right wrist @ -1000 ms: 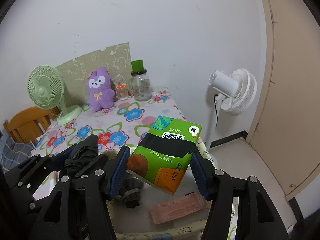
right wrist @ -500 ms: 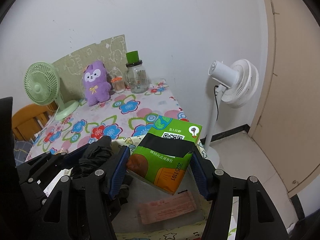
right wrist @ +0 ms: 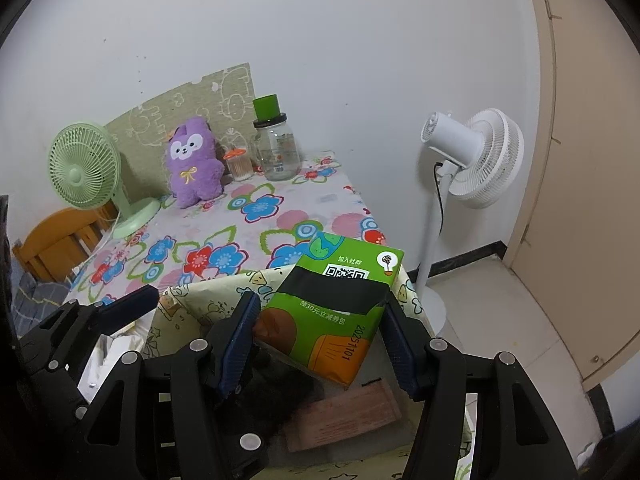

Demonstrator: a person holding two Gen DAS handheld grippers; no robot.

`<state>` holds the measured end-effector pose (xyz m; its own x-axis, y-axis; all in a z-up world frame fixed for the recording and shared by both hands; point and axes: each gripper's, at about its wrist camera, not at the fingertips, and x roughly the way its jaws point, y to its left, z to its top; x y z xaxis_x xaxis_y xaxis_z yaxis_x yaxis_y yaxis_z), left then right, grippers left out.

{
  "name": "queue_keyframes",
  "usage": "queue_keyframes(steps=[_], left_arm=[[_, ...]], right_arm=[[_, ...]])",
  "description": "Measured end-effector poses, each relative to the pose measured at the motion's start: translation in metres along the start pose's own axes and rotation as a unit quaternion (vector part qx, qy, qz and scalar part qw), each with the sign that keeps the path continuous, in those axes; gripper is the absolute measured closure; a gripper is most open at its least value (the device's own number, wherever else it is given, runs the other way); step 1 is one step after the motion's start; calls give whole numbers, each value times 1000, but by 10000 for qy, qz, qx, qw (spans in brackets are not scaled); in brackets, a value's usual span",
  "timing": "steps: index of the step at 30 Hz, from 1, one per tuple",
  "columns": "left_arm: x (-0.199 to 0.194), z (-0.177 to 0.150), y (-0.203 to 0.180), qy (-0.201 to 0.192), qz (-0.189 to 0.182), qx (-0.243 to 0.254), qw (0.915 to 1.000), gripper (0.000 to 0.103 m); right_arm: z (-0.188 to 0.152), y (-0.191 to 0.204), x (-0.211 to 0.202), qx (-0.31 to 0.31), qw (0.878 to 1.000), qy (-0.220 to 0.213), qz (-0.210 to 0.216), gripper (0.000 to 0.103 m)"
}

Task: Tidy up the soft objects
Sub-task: 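Open the left tool over the yellow box while the right tool releases the tissue pack inside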

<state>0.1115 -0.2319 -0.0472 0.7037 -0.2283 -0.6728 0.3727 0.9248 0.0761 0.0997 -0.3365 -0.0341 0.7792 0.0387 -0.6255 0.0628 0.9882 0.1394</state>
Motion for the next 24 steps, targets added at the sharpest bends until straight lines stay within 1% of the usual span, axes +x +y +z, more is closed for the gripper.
queue_keyframes(steps=[3,9,12,14,16,20,24], left_arm=[[-3,-1,3,-20,38,14,10000,12],[-7,-3,15,-39,128,37,9999,11],[-12,-5,20,-80,109,37,9999,7],[-15,-7,23,-105,78,46,9999,4],[-19,-9,26,-143,62,51,9999,1],[-26,-13,34,-186,82,33,9998,0],[-34,-17,42,-240,88,-27,9997,0]], right_arm=[[0,3,2,2,10000,8,34,40],[0,16,3,-46,9999,-3,147,38],[-1,20,3,7,9999,19,166,32],[-3,24,1,24,9999,12,134,23],[-5,28,-1,53,9999,-18,93,20],[-8,37,-5,62,10000,-8,43,17],[-10,47,-12,9,10000,-78,31,16]])
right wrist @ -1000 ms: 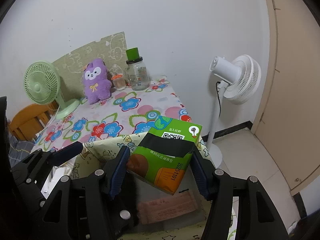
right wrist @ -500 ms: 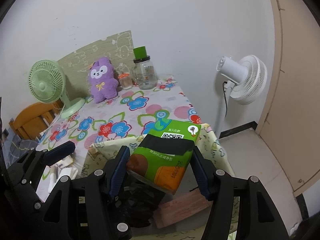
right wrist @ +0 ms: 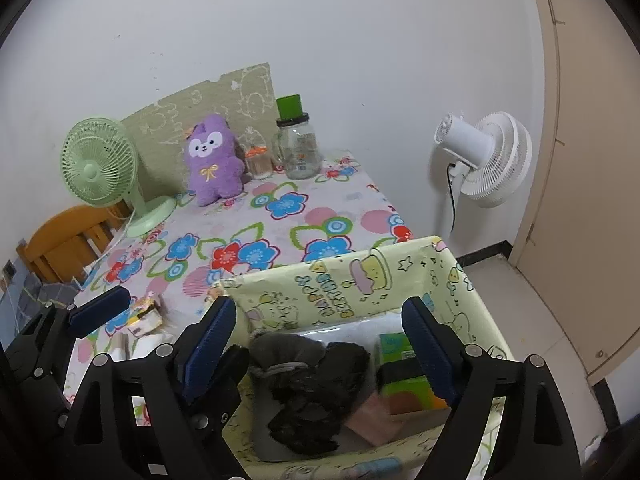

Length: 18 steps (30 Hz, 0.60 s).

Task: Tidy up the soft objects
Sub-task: 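Open the left tool over the yellow box while the right tool releases the tissue pack inside, then raise both tools out of the yellow box and back over the bed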

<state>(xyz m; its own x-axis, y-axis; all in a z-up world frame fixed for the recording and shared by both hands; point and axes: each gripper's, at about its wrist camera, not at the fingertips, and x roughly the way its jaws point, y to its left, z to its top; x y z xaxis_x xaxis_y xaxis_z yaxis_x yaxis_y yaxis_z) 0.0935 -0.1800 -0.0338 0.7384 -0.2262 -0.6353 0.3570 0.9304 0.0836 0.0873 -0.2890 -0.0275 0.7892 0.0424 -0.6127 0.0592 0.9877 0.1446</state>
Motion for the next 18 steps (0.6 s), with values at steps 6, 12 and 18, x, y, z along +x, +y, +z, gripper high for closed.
queue_keyframes(steps=[6,12,18], left_arm=[[-17,-6,14,-142,13,-114,9998,0],[-33,-14,27,-255,41,-181,9995,0],[-45,-23,40,-330,98,-286,9990,0]], right_arm=[[-3,17,-13,-64,9999,-150,-9,12],[-7,35,-23,-142,9996,-226,4,9],[-13,53,-34,-259,9992,-303,12,8]])
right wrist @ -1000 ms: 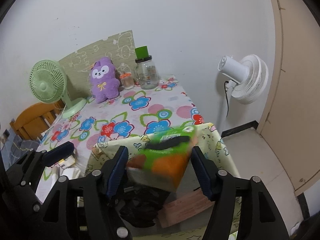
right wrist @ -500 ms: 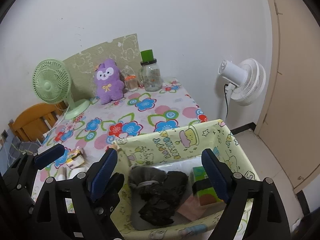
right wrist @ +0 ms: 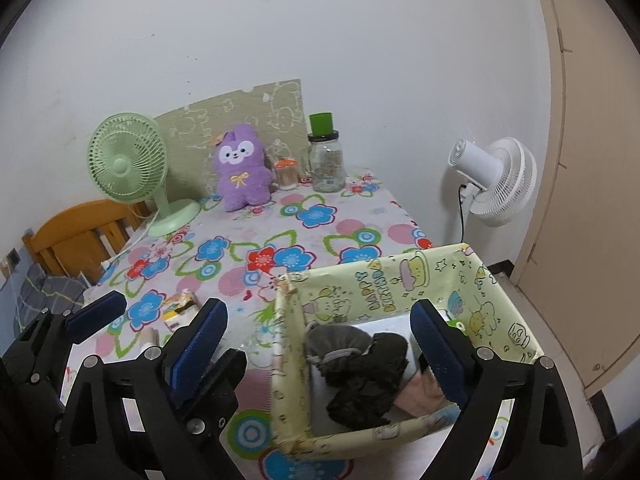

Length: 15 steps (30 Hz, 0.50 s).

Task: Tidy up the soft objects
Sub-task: 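Raise both tools out of the yellow box and back over the bed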

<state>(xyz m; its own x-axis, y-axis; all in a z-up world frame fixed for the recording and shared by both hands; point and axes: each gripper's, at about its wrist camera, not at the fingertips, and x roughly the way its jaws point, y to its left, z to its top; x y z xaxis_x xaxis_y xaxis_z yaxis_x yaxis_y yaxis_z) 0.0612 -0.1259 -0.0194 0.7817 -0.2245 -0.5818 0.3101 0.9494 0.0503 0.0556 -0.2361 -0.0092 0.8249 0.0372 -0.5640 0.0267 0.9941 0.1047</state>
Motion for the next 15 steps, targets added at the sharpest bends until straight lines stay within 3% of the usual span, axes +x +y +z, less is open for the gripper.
queue_keyframes(steps=[15], left_arm=[[-32,-19,32,-152,302,-157,9993,0]], right_arm=[[-10,42,-18,-267,9995,-142,132,8]])
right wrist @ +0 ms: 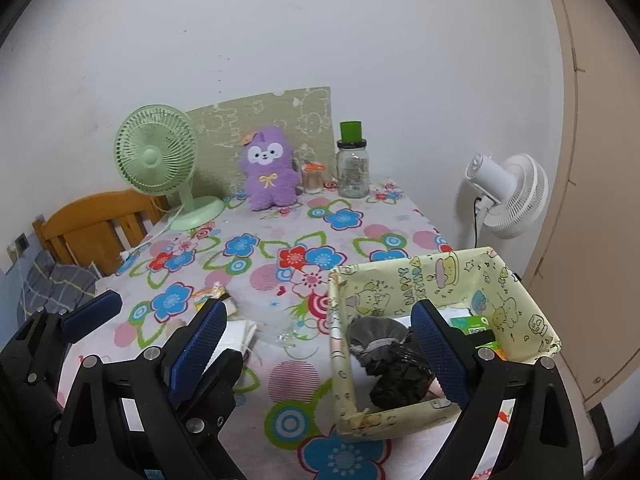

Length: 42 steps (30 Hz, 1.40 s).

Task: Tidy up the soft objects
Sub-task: 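Raise both tools out of the yellow box and back over the bed, then lower the left tool onto the white rolled cloth and close it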

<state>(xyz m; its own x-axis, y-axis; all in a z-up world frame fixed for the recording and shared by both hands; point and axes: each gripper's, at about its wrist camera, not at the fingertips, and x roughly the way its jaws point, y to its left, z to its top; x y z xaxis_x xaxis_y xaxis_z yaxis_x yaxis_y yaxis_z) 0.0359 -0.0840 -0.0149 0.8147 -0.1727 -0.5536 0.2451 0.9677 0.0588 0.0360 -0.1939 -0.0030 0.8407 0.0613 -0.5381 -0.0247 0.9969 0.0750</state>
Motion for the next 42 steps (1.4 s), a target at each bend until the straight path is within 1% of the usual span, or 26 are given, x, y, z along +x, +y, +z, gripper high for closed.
queue_keyframes(steps=[10,19,29,33,42], left_arm=[[-10,-3,24,-70,115,-105,9999,0],[-7,-7,45,-65,186,-245,9995,0],[8,-17,64,13,190,-293,9994,0],[15,-22,71,82,137,-338,9993,0],[36,-34,84,312,183,-418,9985,0]], right_arm=[[1,21,-5,-74,9999,-122,68,6],[1,41,0,-233,9995,-206,100,5],[-8,56,22,-315,9994,-123,107,5],[-11,60,30,-353,9993,-55,130,5],[-22,69,51,-454,9989,67,114,5]])
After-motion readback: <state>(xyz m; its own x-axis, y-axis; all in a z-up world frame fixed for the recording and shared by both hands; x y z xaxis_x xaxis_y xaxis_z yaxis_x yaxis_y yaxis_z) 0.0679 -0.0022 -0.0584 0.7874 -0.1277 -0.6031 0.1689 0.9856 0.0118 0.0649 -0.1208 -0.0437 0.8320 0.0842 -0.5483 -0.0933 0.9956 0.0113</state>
